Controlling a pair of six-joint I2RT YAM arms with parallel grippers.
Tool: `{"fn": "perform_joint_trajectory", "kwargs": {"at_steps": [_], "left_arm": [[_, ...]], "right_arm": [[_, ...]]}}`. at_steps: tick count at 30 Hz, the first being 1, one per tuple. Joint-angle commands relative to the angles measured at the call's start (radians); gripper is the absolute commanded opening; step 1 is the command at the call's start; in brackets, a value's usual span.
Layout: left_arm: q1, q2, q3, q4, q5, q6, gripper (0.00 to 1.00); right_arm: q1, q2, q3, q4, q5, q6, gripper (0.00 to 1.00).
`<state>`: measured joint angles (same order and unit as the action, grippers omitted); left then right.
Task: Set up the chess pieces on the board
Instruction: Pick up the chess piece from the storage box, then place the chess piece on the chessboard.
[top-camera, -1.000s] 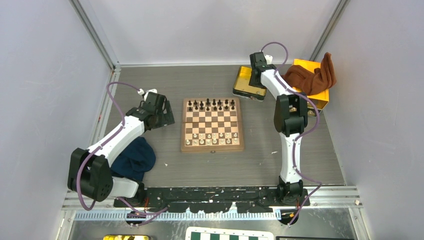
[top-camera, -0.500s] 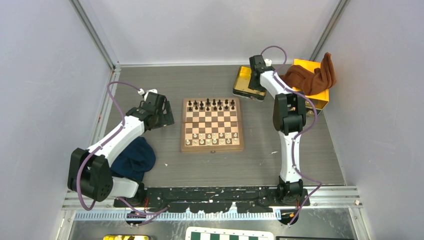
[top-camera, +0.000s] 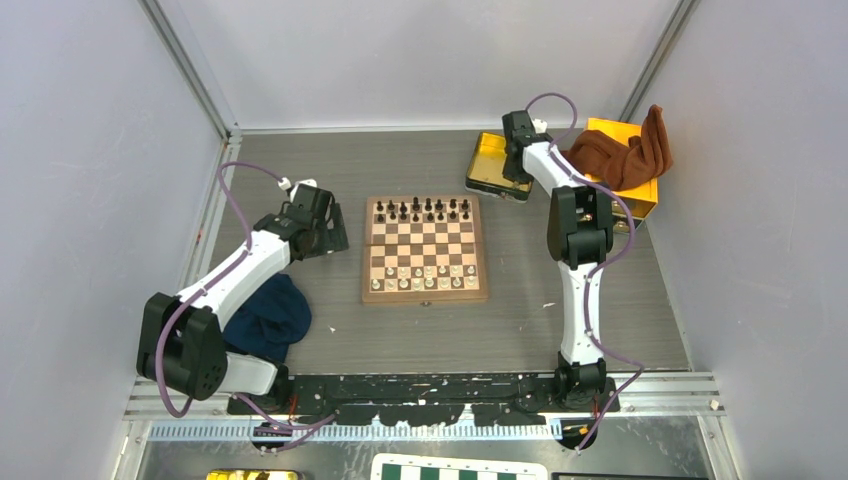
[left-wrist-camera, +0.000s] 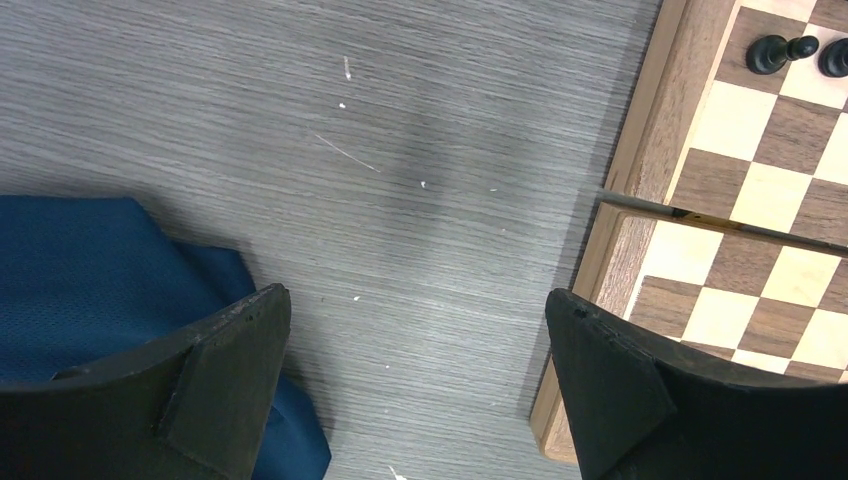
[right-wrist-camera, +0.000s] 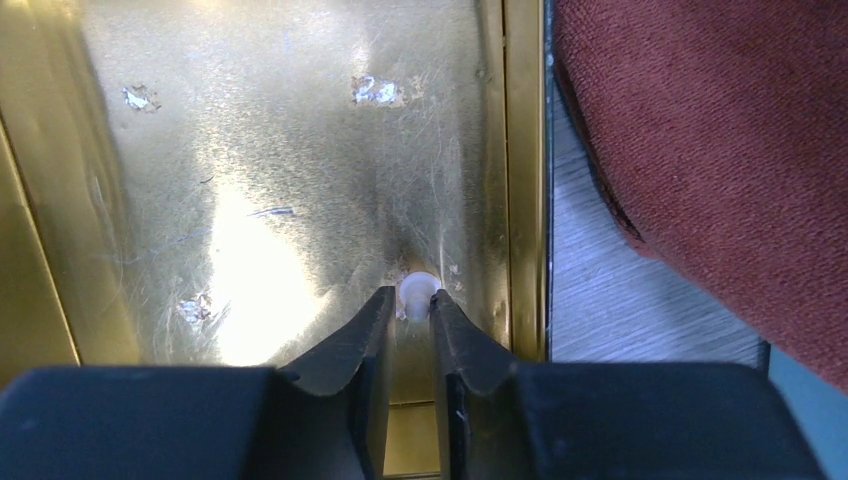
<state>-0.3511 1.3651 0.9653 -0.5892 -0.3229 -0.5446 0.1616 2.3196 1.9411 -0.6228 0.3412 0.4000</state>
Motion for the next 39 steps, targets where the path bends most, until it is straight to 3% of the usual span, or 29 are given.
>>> {"fn": "perform_joint_trajectory", "kwargs": {"at_steps": [1, 5, 8, 27, 39], "left_arm": [[0.006, 0.000, 0.037, 0.010, -0.025, 0.014, 0.99], [0.006, 0.000, 0.039, 0.010, -0.025, 0.017, 0.99], [0.006, -0.001, 0.039, 0.009, -0.027, 0.017, 0.99], [0.016, -0.075, 0.028, 0.005, -0.055, 0.018, 0.99], [0.032, -0.206, -0.008, 0.001, -0.076, 0.020, 1.00]], "right_arm": [[-0.006, -0.006, 0.044, 0.017, 0.014, 0.009, 0.21], [-0.006, -0.019, 0.037, 0.028, 0.039, -0.006, 0.06], [-0.006, -0.028, 0.044, 0.029, 0.053, -0.024, 0.01], [0.019, -0.163, 0.085, 0.004, 0.040, -0.076, 0.01], [0.222, -0.310, 0.021, -0.042, 0.010, -0.145, 0.01]]}}
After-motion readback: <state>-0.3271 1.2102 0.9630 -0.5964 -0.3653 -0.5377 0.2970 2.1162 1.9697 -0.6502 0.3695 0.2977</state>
